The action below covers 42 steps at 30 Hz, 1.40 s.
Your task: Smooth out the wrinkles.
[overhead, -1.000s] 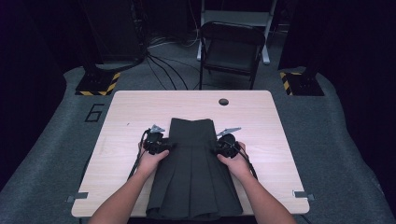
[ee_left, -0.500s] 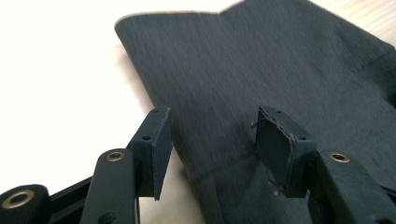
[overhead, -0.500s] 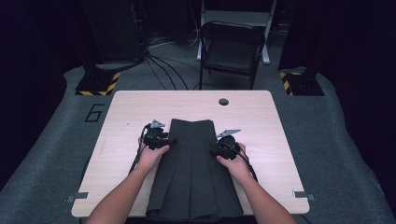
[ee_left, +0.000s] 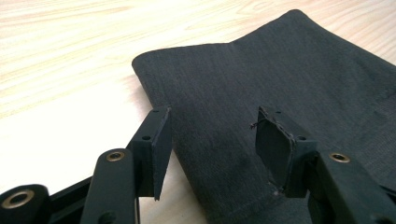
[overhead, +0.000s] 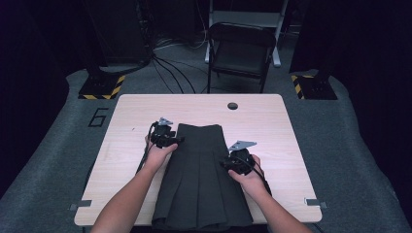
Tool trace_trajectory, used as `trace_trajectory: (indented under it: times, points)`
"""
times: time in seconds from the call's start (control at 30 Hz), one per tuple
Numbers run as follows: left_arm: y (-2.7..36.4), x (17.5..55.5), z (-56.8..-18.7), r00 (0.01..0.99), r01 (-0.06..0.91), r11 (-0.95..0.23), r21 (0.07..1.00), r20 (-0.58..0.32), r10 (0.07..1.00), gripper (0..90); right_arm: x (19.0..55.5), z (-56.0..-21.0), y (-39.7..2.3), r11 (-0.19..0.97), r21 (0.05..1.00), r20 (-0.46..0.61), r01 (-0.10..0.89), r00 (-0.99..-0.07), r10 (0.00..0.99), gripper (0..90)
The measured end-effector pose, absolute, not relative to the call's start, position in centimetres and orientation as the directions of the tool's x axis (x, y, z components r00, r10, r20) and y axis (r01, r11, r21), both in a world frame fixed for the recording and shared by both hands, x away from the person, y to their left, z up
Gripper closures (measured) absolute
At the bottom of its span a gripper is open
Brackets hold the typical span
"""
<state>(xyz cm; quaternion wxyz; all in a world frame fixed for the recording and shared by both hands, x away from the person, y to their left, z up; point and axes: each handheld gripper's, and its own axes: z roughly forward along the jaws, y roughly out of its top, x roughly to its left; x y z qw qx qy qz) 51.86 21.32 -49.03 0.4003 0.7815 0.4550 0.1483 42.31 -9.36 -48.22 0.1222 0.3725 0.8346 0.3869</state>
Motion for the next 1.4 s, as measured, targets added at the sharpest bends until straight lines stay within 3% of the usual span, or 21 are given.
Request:
trace_trajectory:
  times: [0.37, 0.6, 0.8, 1.4]
  points:
    - [21.4, 52.8, -48.6, 0.513, 0.597, -0.235, 0.767, -0.139, 0.847, 45.1, 40.2, -50.5, -8.5, 0.511, 0.708, 0.022, 0.488, -0.738, 0.675, 69.6]
    - [21.4, 53.4, -49.7, 0.497, 0.621, -0.232, 0.748, -0.148, 0.855, 41.7, 39.9, -51.1, -8.8, 0.478, 0.705, 0.059, 0.524, -0.715, 0.696, 69.9]
    - [20.9, 53.7, -50.4, 0.497, 0.630, -0.233, 0.741, -0.154, 0.854, 40.9, 39.7, -51.3, -8.6, 0.512, 0.710, 0.006, 0.483, -0.732, 0.682, 69.7]
    - [20.5, 54.4, -51.9, 0.483, 0.661, -0.213, 0.720, -0.191, 0.854, 30.1, 39.7, -51.4, -8.7, 0.494, 0.717, 0.027, 0.492, -0.728, 0.685, 69.8]
